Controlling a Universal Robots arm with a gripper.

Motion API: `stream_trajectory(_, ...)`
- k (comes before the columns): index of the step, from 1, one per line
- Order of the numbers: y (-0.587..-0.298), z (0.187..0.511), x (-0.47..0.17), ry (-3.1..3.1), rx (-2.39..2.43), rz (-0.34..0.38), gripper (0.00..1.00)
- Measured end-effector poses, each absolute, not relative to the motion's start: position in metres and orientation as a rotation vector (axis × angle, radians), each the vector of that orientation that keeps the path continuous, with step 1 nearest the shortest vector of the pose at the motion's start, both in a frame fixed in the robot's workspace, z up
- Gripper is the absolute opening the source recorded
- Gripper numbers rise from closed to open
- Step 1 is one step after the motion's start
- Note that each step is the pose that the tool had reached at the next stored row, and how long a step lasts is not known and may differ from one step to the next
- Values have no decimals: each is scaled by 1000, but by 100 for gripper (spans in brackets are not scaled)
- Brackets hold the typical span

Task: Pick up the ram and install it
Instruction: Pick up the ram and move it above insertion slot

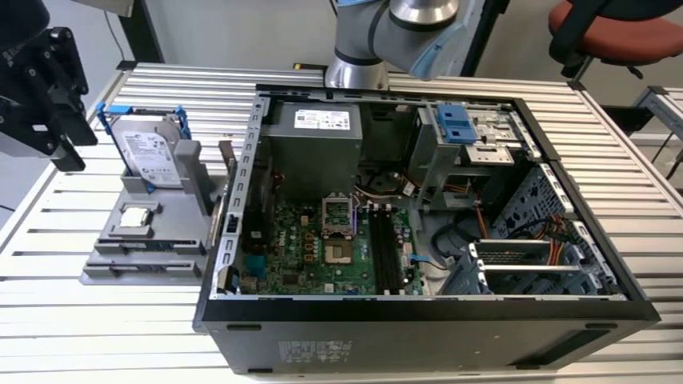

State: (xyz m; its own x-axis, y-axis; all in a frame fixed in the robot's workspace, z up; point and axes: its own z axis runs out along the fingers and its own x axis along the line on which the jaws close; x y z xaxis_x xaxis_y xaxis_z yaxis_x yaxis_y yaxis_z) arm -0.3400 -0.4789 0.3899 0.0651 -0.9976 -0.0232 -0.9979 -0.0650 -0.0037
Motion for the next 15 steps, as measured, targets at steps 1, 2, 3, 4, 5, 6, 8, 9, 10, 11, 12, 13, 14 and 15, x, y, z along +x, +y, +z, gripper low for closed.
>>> stream_trajectory(1,-479,390,-340,2135,-2279,23,100)
stream_trajectory(2,-479,390,-340,2135,-2279,23,100)
stream_trajectory(3,-479,390,-340,2135,-2279,23,100)
stream_trajectory(4,-479,390,-340,2135,-2279,23,100)
stream_trajectory(5,-479,390,-340,2135,-2279,23,100)
stream_trajectory(6,-479,390,-340,2135,-2279,23,100)
stream_trajectory(8,-479,390,-340,2136,-2279,23,100)
stream_trajectory(9,-479,389,-340,2136,-2278,22,100)
stream_trajectory(10,-479,389,-340,2136,-2278,22,100)
stream_trajectory(11,-479,388,-340,2137,-2278,22,100)
stream_trajectory(12,-479,387,-340,2137,-2277,22,100)
stream_trajectory(13,-479,385,-340,2138,-2276,22,100)
stream_trajectory(14,-479,384,-340,2139,-2276,22,100)
stream_trajectory(15,-479,383,-340,2140,-2275,22,100)
